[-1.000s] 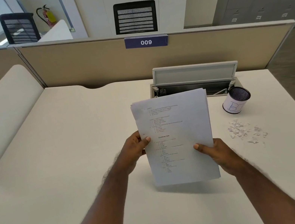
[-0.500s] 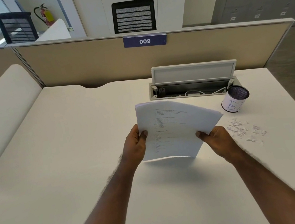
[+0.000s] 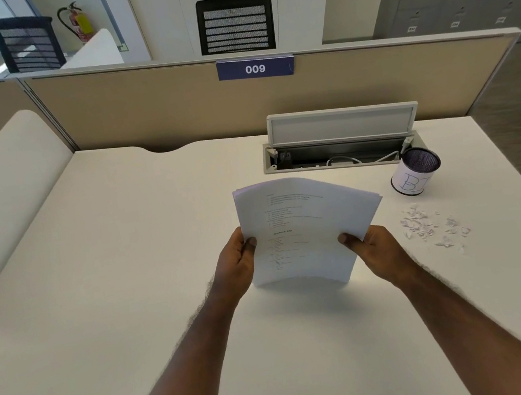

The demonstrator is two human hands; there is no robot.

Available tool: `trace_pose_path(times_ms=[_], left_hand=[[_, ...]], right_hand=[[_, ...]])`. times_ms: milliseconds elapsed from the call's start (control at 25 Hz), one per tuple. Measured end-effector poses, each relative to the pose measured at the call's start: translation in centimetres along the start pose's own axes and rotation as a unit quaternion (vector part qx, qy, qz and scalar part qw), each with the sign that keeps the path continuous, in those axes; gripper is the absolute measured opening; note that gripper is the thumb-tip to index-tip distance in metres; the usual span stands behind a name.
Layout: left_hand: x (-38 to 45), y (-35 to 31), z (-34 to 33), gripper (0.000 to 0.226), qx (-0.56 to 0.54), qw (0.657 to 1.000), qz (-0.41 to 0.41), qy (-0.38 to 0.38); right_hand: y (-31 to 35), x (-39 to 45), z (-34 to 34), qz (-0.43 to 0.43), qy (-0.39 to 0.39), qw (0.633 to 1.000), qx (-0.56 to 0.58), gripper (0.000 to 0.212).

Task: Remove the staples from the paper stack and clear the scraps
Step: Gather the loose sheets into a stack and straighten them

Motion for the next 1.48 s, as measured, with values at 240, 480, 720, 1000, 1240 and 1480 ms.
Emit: trace_pose_path(times_ms=[240, 480, 720, 1000, 1240, 1480], left_hand=[[-0.5, -0.1, 0.3, 0.033, 0.003, 1.0, 0.022, -0.001], [-0.4, 0.1, 0.4, 0.032, -0.01, 1.0, 0.027, 0.004], [-0.2, 0.2, 0.6, 0.028, -0.021, 0.999, 0.029, 0.023], [1.8, -5.5, 3.9, 0.042, 0.021, 0.991, -0.096, -0.09], [2.9, -7.9, 5.1, 0.039, 0.179, 0.939, -0.259, -0.141], [3.0, -7.4, 4.6, 0.039, 0.219, 0.917, -0.288, -0.167]], right_hand=[[0.1, -0.2, -0.3, -0.013, -0.004, 1.0, -0.001, 0.01], [0.4, -0.4, -0.3, -0.02, -0.001, 1.0, -0.004, 0.01], [0.5, -0.5, -0.3, -0.027, 0.002, 1.0, 0.002, 0.009], [0.3, 0.1, 0.0, -0.032, 0.009, 0.999, 0.002, 0.009], [0.1, 0.3, 0.3, -0.027, 0.01, 1.0, 0.004, 0.008], [-0.4, 0.7, 0.4, -0.03, 0.02, 0.999, -0.002, 0.012]])
Point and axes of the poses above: each hand's wrist, its own x-axis towards the middle knuckle, its own z-axis out of the back of the hand, y = z × x, the point moved 1 cm from there along x, towards the middle knuckle, and after that the axes turned 11 degrees about x, right-handed, at the moved point
